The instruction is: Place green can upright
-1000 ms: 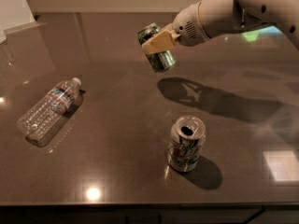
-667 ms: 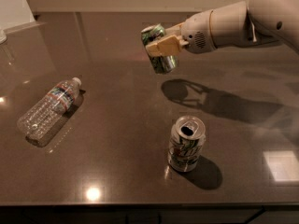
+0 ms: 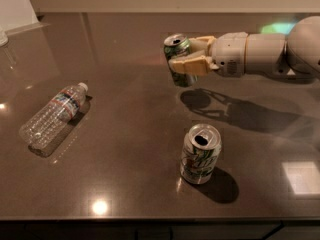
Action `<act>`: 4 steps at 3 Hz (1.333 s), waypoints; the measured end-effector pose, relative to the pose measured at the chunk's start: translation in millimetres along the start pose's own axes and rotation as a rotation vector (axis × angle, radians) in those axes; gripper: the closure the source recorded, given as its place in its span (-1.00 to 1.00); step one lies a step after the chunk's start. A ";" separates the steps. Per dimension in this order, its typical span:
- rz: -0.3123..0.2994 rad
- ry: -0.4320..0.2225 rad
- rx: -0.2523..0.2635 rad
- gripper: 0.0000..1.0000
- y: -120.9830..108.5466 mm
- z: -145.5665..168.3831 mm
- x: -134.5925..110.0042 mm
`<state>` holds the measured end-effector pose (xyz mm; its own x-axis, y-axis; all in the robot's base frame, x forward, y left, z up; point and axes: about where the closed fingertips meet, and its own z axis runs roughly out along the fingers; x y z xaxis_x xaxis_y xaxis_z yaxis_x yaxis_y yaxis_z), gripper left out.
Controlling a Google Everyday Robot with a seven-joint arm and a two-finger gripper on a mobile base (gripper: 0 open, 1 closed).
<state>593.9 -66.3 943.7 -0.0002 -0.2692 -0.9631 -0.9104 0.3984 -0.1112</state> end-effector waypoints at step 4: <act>0.018 -0.194 0.041 0.97 -5.1 -8.4 40.2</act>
Offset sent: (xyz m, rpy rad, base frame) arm -0.0004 -0.0332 -0.0382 0.1648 0.0180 -0.1057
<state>595.1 -86.5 907.6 0.0668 -0.0886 -0.9938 -0.8934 0.4382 -0.0991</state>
